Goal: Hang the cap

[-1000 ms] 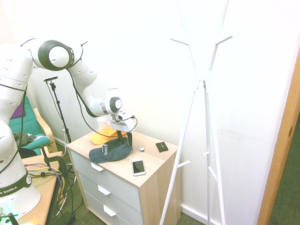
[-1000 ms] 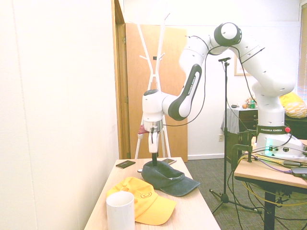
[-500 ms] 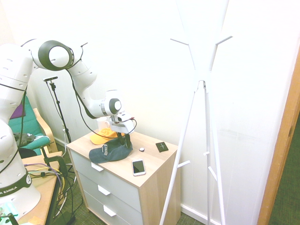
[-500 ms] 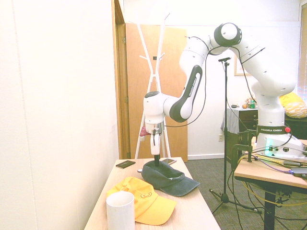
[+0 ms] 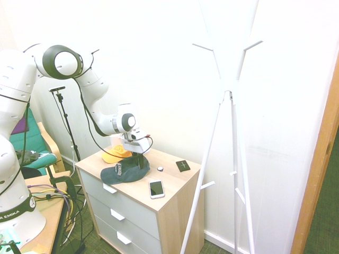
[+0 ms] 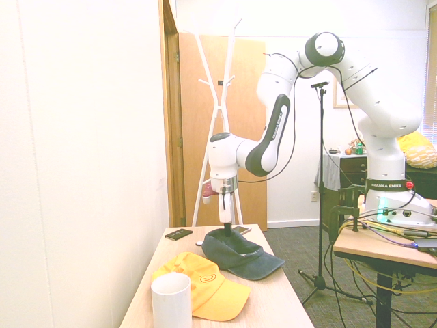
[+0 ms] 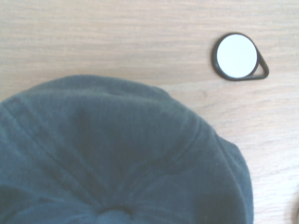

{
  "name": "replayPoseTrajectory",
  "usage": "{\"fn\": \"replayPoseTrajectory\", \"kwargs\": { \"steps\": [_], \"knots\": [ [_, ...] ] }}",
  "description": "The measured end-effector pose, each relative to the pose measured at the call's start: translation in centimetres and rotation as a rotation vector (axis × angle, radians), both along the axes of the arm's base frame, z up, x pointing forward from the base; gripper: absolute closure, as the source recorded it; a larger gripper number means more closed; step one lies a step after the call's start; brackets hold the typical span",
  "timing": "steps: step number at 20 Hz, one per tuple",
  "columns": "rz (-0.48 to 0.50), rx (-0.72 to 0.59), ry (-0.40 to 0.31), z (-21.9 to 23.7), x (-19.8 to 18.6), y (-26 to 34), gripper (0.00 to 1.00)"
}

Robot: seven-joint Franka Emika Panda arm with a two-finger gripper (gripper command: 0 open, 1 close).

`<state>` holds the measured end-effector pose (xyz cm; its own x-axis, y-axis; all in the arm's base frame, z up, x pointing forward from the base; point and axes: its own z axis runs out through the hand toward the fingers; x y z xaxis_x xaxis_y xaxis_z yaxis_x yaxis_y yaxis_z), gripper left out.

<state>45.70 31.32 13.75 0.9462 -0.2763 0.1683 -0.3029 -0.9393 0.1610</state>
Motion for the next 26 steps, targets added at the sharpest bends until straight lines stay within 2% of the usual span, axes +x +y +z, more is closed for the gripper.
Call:
{"fn": "replayPoseTrajectory", "kwargs": {
  "steps": [5,9,12,15,23,26],
  "knots": [
    [0.002,0.010,-0.021,1.6,-0.1,-0.2,1.00],
    [0.075,-0.036,-0.074,7.2,-2.7,1.0,1.00],
    [0.128,-0.142,-0.188,12.4,-5.5,1.3,1.00],
    [0.123,-0.277,-0.304,18.1,-6.5,-0.4,1.00],
    [-0.006,-0.594,-0.644,39.4,-4.7,-8.7,1.00],
    [-0.068,-0.688,-0.732,45.6,-4.4,-11.5,1.00]
  ]
}}
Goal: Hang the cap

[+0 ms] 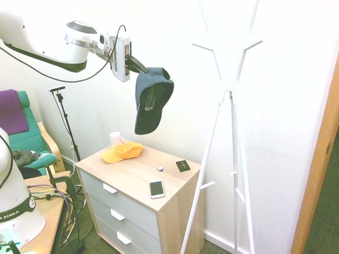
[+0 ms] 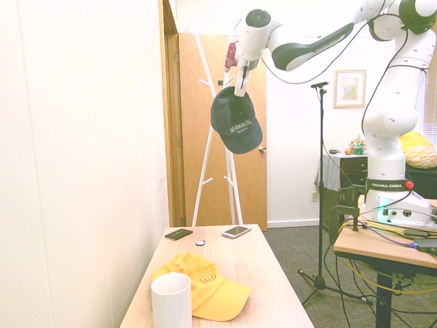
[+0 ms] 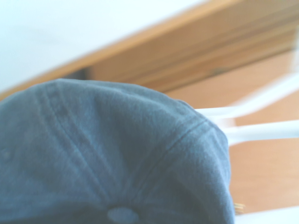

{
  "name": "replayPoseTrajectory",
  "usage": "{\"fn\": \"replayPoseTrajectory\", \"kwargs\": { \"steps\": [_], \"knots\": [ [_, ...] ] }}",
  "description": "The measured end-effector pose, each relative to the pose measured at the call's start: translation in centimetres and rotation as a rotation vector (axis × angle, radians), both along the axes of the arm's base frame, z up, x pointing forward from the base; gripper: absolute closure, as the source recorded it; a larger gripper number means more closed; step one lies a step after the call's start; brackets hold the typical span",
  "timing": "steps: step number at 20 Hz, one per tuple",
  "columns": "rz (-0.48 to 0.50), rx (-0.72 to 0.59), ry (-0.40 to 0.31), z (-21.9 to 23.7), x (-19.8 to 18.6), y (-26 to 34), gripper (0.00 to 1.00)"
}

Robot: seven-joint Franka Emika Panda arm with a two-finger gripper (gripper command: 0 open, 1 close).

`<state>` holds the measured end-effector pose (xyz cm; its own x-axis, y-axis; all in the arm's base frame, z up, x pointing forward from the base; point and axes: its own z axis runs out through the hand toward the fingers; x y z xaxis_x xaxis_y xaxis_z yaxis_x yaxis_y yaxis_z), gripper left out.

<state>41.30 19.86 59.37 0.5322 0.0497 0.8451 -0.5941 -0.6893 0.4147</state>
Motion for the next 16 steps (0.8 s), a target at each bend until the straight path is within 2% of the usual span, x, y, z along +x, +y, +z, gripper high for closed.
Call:
{"fn": "replayPoseTrajectory", "kwargs": {
  "steps": [4,9,12,16],
  "knots": [
    [-0.055,-0.054,-0.107,7.8,-0.4,-2.8,1.00],
    [-0.113,-0.023,-0.179,15.7,-1.4,-7.1,1.00],
    [-0.140,0.011,-0.196,16.9,0.6,-11.4,1.00],
    [-0.145,0.063,-0.160,14.5,5.2,-16.2,1.00]
  ]
}}
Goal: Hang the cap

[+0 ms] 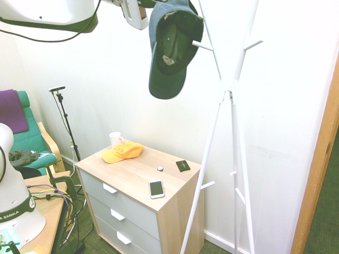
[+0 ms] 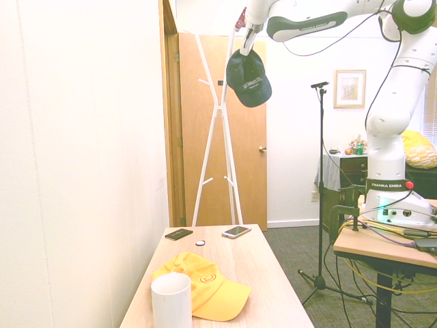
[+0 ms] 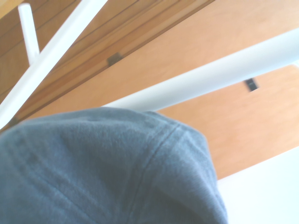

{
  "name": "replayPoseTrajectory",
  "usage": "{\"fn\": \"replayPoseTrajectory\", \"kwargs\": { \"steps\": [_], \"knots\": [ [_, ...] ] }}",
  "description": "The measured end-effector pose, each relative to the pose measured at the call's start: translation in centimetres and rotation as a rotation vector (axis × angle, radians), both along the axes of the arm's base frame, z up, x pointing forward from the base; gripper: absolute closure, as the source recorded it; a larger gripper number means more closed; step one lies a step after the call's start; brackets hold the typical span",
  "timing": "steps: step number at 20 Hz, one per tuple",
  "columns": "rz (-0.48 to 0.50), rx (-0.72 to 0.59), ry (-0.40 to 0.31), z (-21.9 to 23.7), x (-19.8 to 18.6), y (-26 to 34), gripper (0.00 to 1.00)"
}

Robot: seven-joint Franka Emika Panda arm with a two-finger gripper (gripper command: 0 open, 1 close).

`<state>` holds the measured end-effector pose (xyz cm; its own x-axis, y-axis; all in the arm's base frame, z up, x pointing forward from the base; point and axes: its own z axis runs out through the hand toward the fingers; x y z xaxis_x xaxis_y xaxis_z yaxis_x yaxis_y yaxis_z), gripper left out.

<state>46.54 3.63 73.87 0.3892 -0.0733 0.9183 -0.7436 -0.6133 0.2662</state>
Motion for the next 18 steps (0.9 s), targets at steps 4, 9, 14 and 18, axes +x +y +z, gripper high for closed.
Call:
{"fn": "replayPoseTrajectory", "kwargs": {
  "steps": [4,9,14,18],
  "knots": [
    [0.023,0.020,0.050,-3.8,3.2,0.1,1.00],
    [0.039,0.063,0.073,-7.6,3.8,1.3,0.00],
    [0.043,0.082,0.064,-8.2,3.9,1.5,0.00],
    [0.041,0.087,0.062,-8.5,3.9,1.5,0.00]
  ]
}}
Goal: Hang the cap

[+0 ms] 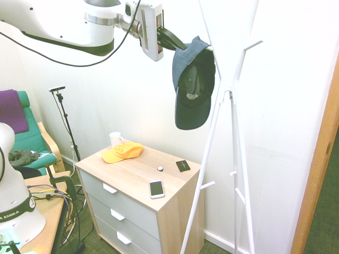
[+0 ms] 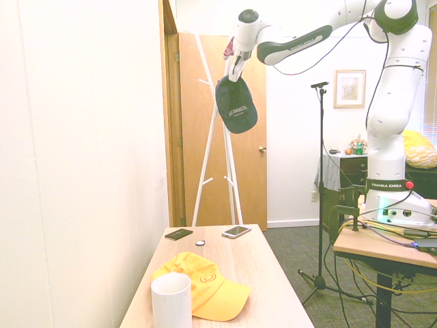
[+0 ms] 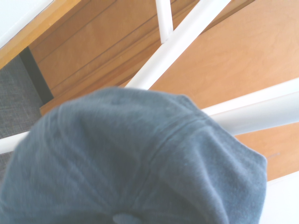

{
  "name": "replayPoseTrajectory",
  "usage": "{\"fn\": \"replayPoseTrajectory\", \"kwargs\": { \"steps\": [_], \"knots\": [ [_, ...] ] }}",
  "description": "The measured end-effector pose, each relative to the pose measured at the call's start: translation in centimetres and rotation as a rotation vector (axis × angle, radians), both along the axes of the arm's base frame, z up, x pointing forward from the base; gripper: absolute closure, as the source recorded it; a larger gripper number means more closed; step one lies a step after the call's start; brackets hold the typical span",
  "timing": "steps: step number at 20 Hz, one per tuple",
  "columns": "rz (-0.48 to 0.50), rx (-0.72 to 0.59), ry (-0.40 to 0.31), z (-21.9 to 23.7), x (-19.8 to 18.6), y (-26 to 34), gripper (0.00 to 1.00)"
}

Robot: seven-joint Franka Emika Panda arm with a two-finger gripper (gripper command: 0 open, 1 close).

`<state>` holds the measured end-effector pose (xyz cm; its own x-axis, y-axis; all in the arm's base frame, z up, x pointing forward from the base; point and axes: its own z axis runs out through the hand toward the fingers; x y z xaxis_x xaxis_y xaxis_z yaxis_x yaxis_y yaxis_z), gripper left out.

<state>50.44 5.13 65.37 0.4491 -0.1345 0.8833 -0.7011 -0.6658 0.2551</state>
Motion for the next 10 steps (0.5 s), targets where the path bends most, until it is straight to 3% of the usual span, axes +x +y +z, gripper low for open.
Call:
{"fn": "replayPoseTrajectory", "kwargs": {
  "steps": [7,10],
  "knots": [
    [-0.002,0.018,-0.001,-0.6,0.0,-0.1,0.00],
    [0.007,0.146,0.039,-1.1,-0.1,0.2,0.00]
  ]
}}
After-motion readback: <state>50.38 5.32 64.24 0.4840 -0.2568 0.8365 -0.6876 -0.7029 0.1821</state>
